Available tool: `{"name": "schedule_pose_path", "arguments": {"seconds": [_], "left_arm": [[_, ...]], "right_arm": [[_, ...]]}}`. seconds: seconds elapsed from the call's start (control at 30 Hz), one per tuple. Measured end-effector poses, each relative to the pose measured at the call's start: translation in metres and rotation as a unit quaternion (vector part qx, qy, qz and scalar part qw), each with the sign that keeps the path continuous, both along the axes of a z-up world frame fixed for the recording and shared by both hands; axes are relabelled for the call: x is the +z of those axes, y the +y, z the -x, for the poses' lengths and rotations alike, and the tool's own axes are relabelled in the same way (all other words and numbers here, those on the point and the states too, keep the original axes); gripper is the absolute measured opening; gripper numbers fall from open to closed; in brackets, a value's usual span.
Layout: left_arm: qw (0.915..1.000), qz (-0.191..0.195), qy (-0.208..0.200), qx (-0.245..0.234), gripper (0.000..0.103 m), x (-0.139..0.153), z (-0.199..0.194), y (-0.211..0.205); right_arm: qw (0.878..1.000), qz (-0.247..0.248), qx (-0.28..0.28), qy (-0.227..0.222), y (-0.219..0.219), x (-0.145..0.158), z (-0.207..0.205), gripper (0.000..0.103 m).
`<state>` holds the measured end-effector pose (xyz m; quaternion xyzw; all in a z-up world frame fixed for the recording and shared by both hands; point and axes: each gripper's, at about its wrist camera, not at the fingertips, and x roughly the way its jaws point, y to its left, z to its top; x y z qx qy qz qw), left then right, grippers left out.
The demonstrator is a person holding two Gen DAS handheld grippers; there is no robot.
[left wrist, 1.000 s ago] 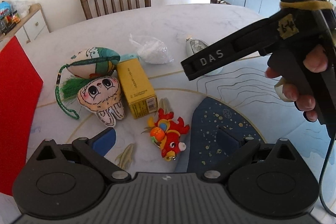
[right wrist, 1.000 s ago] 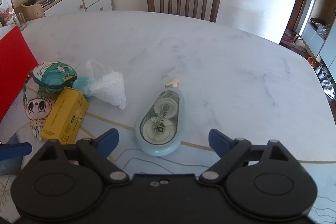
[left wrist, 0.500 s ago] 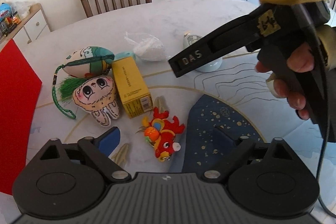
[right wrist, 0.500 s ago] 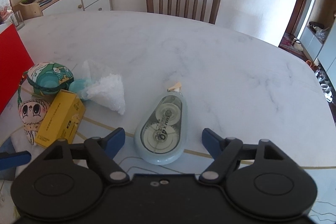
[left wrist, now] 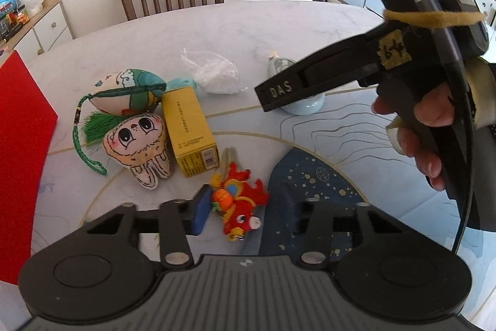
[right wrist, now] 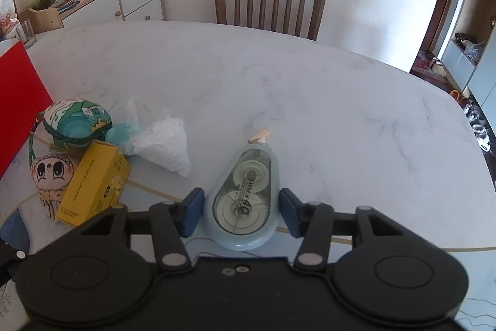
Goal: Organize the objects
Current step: 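Grasp the pale blue tape dispenser with the right tool while the left tool grasps the red dragon toy, then carry the dragon toy and tape dispenser with both tools over the box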
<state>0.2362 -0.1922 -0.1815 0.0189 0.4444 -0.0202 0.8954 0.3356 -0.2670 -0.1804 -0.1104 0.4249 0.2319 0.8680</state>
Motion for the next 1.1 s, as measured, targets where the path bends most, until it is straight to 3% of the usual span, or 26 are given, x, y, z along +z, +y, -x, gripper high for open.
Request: {"name": "schedule_pose_path", "arguments": {"seconds": [0.43, 1.1], "left_arm": [[0.9999, 0.013, 0.005, 0.007, 0.039, 0.005, 0.006, 0.011], [0.9979, 0.063, -0.016, 0.003, 0.039, 0.051, 0.056, 0.050]], "right_arm": [[1.000, -0.017, 0.001, 0.003, -0.018, 0.016, 0.028, 0.051], [0.999, -0.043, 0.009, -0.013, -0.030, 0.082, 0.112, 0.051]]}}
